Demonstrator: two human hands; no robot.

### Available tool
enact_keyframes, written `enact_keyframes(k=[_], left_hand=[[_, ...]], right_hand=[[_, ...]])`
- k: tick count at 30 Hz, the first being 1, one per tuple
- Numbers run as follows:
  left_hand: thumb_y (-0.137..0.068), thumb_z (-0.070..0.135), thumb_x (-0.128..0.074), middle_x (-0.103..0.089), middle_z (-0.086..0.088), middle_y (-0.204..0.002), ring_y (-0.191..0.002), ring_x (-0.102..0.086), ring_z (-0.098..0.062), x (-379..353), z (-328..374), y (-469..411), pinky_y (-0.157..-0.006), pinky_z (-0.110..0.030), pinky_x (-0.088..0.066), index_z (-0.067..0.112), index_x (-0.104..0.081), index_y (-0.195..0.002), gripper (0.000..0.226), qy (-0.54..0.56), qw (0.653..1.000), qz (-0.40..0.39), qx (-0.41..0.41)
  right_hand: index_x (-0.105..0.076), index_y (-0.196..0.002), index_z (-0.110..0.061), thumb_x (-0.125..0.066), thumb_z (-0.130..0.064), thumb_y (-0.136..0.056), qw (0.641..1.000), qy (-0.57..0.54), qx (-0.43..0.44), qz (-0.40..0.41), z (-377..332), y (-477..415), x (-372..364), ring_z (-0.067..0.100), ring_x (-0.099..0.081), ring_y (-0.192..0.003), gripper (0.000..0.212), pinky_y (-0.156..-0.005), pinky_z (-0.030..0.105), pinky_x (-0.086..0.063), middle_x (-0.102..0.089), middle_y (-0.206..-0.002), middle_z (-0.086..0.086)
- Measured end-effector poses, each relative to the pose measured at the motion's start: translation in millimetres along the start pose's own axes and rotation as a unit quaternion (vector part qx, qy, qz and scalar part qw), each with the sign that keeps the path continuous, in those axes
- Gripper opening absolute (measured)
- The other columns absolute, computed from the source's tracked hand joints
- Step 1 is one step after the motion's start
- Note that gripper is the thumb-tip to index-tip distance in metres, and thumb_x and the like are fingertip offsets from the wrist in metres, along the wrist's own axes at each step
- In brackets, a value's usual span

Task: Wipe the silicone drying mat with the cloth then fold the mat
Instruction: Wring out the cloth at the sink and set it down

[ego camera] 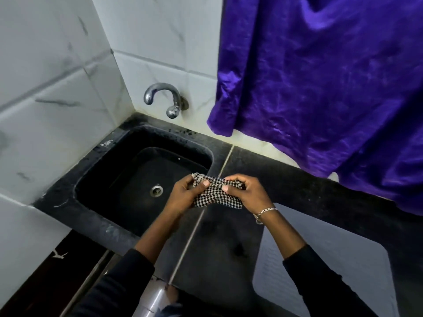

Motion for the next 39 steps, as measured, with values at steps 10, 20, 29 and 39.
enact_keyframes(k=[10, 20, 29, 39], left_hand=[[-0.086, 0.012, -0.077, -0.076, -0.016, -0.106, -0.104, -0.071, -0.037, 178.7, 47.4, -90.6, -0.094, -0.053, -0.057, 0.012, -0.072, -0.102, 0.017, -0.035, 0.995, 0.094, 0.001], [-0.078, -0.012, -0.076, -0.07, -0.022, -0.115, -0.106, -0.068, -0.035, 294.1, 61.2, -197.4, -0.094, -0.05, -0.057, 0.0, -0.06, -0.117, 0.044, -0.085, 0.986, 0.136, 0.044], [-0.073, -0.003, -0.083, -0.07, -0.009, -0.116, -0.105, -0.068, -0.026, 355.3, 64.9, -292.7, -0.093, -0.036, -0.055, 0.009, -0.059, -0.122, 0.055, -0.202, 0.964, 0.172, -0.002], [-0.079, 0.003, -0.072, -0.06, -0.016, -0.129, -0.116, -0.06, -0.03, 378.5, 94.9, -367.1, -0.091, -0.018, -0.038, 0.005, -0.044, -0.138, 0.066, -0.418, 0.882, 0.192, -0.106]], right_hand=[[-0.067, -0.115, -0.022, -0.076, 0.005, -0.075, 0.996, -0.049, -0.051, -0.056, -30.4, -147.0, -146.0, 0.025, -0.068, -0.109, 0.049, -0.1, 0.048, -0.054, -0.072, -0.113, 0.007], [-0.061, -0.121, -0.026, -0.082, -0.011, -0.074, 0.998, 0.041, -0.032, -0.03, -30.9, -288.6, -242.0, 0.011, -0.06, -0.103, 0.053, -0.086, 0.029, -0.053, -0.066, -0.116, -0.001], [-0.057, -0.1, -0.023, -0.08, -0.01, -0.071, 0.993, 0.119, 0.02, 0.013, -27.7, -409.6, -297.1, 0.006, -0.056, -0.079, 0.039, -0.071, 0.021, -0.044, -0.058, -0.087, -0.015], [-0.062, -0.122, -0.01, -0.059, 0.007, -0.07, 0.963, 0.24, 0.126, 0.01, -50.1, -494.5, -333.9, 0.031, -0.058, -0.109, 0.054, -0.098, 0.035, -0.05, -0.054, -0.116, 0.016]])
Point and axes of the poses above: each hand's wrist, its own y-axis away from the middle knuckle, its own x-axis out of the back of the hand, z = x × y, the point moved 7 cm from there along -y, towards the middle knuckle
